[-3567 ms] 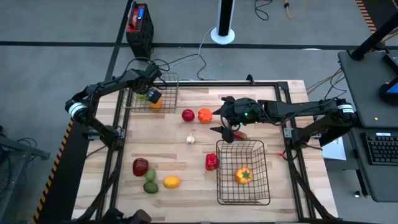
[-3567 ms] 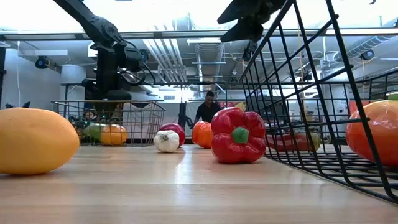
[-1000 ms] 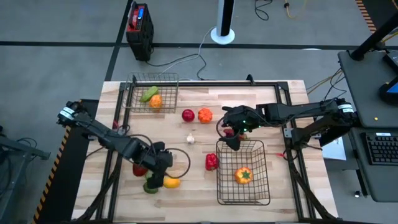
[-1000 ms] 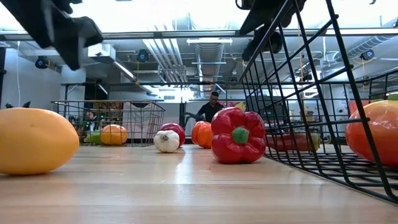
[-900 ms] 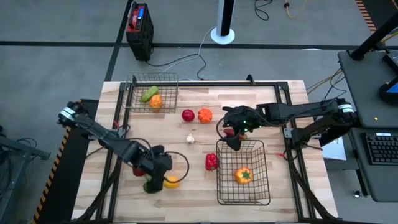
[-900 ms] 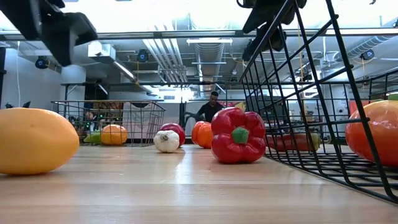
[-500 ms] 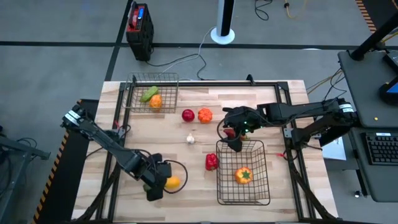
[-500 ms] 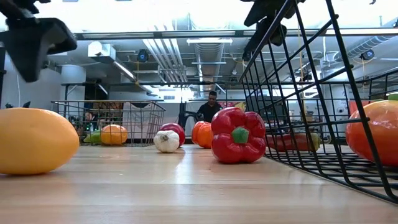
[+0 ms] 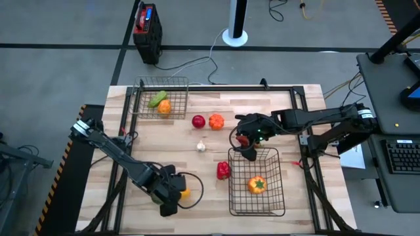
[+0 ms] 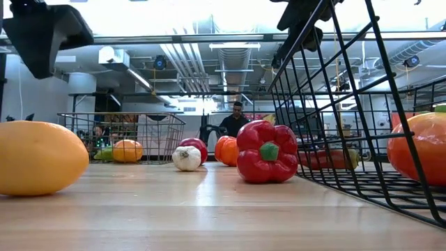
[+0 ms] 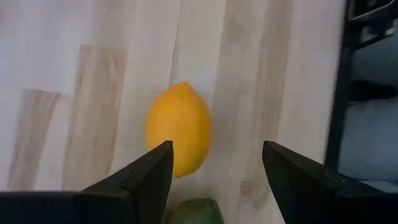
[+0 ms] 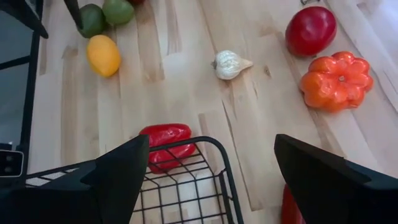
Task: Sort produce into baskets
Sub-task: Put the yellow lemon into the black wire basket
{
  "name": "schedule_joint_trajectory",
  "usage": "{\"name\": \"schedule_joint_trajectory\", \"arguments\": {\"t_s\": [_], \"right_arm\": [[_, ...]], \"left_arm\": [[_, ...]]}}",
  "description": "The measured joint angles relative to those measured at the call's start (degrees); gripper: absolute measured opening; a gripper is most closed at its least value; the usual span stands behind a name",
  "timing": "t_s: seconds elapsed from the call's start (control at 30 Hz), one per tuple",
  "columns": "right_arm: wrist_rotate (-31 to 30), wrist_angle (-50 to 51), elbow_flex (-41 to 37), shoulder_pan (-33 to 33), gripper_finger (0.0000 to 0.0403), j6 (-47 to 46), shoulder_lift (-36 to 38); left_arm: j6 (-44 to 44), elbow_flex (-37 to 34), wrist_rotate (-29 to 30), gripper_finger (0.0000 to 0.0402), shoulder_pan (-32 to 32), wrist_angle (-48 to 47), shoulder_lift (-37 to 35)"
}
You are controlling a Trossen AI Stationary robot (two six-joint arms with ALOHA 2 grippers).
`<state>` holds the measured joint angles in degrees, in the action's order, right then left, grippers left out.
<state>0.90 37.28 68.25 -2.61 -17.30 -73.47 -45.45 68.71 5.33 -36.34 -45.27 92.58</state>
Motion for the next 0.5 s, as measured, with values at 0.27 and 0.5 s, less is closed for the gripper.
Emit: {"name": "schedule_joint_trajectory", "arguments": {"t_s": [0.27, 0.5], "right_arm": [[0.0, 0.2, 0.0, -1.6, 0.0337, 0.9, 0.0], [0.1, 0.2, 0.0, -1.8, 0.0341, 1.0, 0.0]], "left_arm": [[-0.5, 5.8, 1.2, 0.0229, 0.0, -9.0, 8.6], [0.0, 6.5, 3.1, 0.0266, 0.0, -9.3, 10.9]]}}
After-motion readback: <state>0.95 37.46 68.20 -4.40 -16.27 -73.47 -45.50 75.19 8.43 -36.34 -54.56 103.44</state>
